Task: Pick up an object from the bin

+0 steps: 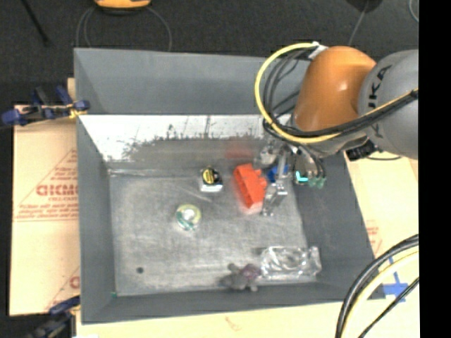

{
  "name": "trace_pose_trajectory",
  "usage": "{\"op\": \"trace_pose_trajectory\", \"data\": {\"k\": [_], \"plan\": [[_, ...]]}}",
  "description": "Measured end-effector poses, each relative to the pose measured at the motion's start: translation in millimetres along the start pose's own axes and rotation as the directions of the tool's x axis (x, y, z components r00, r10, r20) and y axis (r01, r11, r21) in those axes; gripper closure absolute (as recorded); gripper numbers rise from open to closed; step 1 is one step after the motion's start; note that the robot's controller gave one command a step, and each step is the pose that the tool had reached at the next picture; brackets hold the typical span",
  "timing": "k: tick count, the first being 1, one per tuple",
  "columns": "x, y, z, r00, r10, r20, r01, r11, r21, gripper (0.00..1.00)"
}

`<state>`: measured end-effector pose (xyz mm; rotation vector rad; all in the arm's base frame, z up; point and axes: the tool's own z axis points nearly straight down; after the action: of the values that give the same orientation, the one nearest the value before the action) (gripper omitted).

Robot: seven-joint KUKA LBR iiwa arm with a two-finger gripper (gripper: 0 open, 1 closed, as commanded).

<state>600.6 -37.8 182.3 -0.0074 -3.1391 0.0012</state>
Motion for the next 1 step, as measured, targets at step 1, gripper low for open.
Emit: {"op": "trace_pose_trajectory", "data": {"k": [1], "plan": [[-24.0, 7.7, 108.2, 0.975, -0.223, 0.013, 0.223, 0.975, 0.002, 0.00]]}}
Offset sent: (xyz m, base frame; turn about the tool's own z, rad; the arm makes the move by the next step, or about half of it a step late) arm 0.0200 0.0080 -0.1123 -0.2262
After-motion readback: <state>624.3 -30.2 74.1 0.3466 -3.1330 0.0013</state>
